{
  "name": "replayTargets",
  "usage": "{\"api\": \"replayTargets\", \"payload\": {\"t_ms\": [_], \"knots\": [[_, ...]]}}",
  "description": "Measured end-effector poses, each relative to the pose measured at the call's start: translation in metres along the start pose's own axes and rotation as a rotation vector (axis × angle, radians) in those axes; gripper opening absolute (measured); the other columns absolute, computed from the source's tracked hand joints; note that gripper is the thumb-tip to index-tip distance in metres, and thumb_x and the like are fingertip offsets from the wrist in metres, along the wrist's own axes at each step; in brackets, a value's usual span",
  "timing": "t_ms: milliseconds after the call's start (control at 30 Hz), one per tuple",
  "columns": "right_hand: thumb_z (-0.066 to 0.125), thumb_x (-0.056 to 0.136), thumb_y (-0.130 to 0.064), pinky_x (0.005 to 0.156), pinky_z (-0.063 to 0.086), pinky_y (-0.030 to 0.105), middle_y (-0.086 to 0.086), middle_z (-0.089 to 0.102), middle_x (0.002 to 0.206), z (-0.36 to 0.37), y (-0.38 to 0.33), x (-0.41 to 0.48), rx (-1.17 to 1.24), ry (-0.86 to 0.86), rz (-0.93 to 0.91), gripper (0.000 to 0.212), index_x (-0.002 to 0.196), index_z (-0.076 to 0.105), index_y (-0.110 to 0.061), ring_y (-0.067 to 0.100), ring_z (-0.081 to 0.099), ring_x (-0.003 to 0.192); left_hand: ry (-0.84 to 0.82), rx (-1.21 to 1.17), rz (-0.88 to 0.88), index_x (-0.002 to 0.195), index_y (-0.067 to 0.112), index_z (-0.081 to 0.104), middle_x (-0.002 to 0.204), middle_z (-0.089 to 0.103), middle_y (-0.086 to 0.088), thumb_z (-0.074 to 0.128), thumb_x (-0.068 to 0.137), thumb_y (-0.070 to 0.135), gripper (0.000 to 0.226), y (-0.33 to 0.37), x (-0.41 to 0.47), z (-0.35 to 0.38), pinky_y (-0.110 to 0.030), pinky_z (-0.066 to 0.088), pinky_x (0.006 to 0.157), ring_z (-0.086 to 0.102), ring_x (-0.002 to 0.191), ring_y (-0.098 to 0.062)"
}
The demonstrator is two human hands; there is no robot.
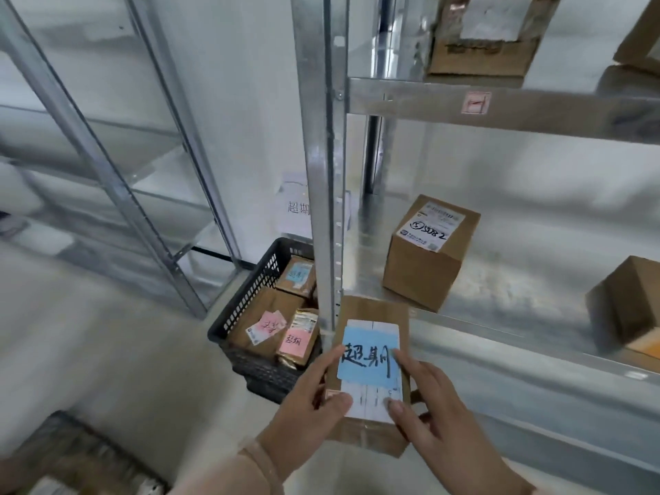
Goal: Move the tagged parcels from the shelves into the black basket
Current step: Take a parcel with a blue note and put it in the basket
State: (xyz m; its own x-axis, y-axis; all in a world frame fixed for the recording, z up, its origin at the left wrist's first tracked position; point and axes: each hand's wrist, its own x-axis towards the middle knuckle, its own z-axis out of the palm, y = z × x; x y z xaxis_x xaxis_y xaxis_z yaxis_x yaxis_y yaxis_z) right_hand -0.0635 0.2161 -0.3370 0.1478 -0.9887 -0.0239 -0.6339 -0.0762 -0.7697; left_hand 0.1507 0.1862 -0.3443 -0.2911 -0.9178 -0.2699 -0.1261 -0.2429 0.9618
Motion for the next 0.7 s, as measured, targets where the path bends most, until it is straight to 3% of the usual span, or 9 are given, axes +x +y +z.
{"api": "replayTargets", "payload": {"t_ms": [100,233,367,533,633,700], "knots": [[0.029,0.071,-0.089,0.096,0.041,0.014,-0.031,0.024,0.142,0.02,-0.011,0.024,-0.032,-0.116,-0.032,0.07,0.135,0.008,-0.068,-0.009,0.037,0.123,0.041,-0.021,-0.036,0.129,0.038,0.043,0.127,0.054,0.013,0.052,0.097,0.003,0.049,-0.006,0.001,-0.03,-0.021,0.055,0.074,0.066,0.099,0.003],[0.035,0.08,-0.08,0.113,0.028,0.024,-0.026,0.014,0.152,0.04,-0.025,0.072,-0.094,-0.209,-0.053,0.07,0.141,0.008,-0.061,-0.006,0.021,0.136,0.13,-0.048,-0.07,0.127,0.04,0.046,0.122,0.059,0.008,0.053,0.097,0.003,0.049,-0.009,0.018,-0.07,-0.025,0.057,0.068,0.071,0.092,-0.012],[0.037,0.083,-0.074,0.118,0.014,0.026,-0.032,0.004,0.148,0.058,-0.049,0.122,-0.17,-0.349,-0.074,0.069,0.142,0.004,-0.059,-0.001,0.008,0.141,0.244,-0.091,-0.12,0.125,0.048,0.048,0.124,0.062,-0.002,0.056,0.096,0.007,0.05,-0.013,0.035,-0.111,-0.035,0.06,0.071,0.072,0.097,-0.025],[0.04,0.084,-0.072,0.119,0.014,0.035,-0.023,-0.004,0.157,0.079,-0.071,0.181,-0.228,-0.437,-0.126,0.068,0.136,-0.004,-0.066,0.004,0.0,0.145,0.364,-0.101,-0.078,0.13,0.034,0.047,0.12,0.063,-0.003,0.052,0.094,-0.004,0.052,-0.013,0.061,-0.159,-0.026,0.058,0.067,0.072,0.093,-0.015],[0.045,0.084,-0.07,0.118,0.016,0.042,-0.027,-0.004,0.156,0.092,-0.079,0.208,-0.209,-0.445,-0.072,0.074,0.14,-0.003,-0.062,0.003,0.0,0.145,0.375,-0.056,-0.09,0.13,0.037,0.045,0.119,0.063,0.002,0.054,0.094,-0.001,0.053,-0.018,0.082,-0.182,-0.023,0.058,0.068,0.072,0.092,-0.014],[0.048,0.085,-0.066,0.118,0.015,0.044,-0.028,-0.006,0.155,0.103,-0.084,0.224,-0.213,-0.444,-0.026,0.077,0.141,-0.004,-0.06,0.003,0.0,0.144,0.357,-0.014,-0.105,0.13,0.042,0.044,0.119,0.064,0.003,0.058,0.094,0.005,0.054,-0.021,0.101,-0.199,-0.029,0.06,0.072,0.072,0.093,-0.015]]}}
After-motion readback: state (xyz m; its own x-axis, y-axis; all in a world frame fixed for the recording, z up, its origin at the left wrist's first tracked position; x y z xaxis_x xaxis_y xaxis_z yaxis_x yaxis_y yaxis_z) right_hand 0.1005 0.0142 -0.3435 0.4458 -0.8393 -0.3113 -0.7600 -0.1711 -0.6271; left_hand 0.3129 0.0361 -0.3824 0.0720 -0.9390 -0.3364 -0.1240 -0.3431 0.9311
